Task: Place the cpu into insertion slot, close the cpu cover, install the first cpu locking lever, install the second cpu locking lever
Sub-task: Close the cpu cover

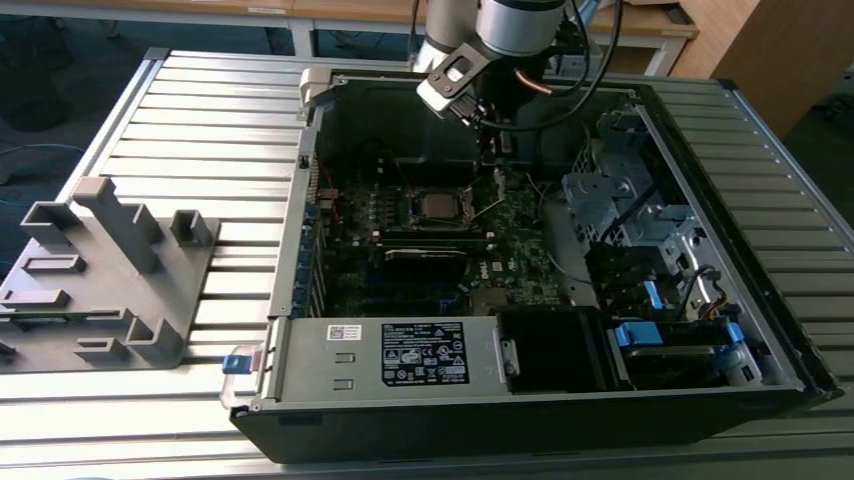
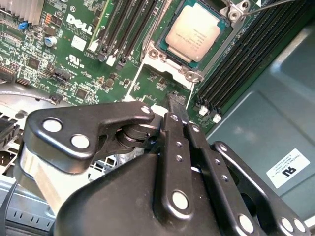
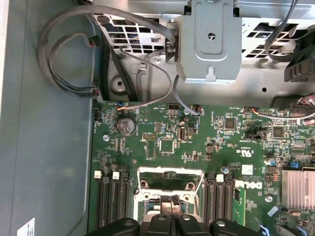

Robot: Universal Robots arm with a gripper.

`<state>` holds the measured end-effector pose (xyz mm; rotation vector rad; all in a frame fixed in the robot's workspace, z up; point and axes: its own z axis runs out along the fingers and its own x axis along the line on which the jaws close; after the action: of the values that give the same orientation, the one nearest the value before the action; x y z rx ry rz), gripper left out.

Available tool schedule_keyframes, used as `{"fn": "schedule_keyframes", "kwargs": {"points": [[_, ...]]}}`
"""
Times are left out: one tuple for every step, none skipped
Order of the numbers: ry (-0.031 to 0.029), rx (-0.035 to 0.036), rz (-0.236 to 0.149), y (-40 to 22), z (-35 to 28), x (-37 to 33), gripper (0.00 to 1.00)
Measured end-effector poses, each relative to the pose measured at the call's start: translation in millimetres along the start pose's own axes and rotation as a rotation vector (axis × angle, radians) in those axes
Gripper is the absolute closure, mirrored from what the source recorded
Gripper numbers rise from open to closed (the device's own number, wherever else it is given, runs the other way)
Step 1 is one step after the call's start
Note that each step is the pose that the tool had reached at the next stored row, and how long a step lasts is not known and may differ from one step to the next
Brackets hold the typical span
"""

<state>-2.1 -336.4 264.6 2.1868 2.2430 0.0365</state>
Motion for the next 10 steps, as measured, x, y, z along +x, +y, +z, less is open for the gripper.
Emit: {"fn": "schedule_keyframes", "kwargs": {"points": [[0.0001,-0.0001,0.000,0.0,0.0,0.0,0.89],[-0.0001,0.0001,0.000,0.0,-0.2,0.0,0.89],[-0.0002,0.0001,0.000,0.0,-0.3,0.0,0.89],[-0.0002,0.0001,0.000,0.0,-0.3,0.0,0.89],[-0.0002,0.0001,0.000,0.4,-0.3,0.0,0.89],[-0.0002,0.0001,0.000,0.8,-0.3,0.0,0.89],[-0.0003,0.0002,0.000,1.4,-0.3,-0.1,0.89],[-0.0003,0.0002,0.000,2.3,-0.3,-0.1,0.89],[-0.0004,0.0002,0.000,3.6,-0.3,-0.1,0.89],[-0.0004,0.0002,0.000,4.6,-0.2,-0.1,0.89]]}}
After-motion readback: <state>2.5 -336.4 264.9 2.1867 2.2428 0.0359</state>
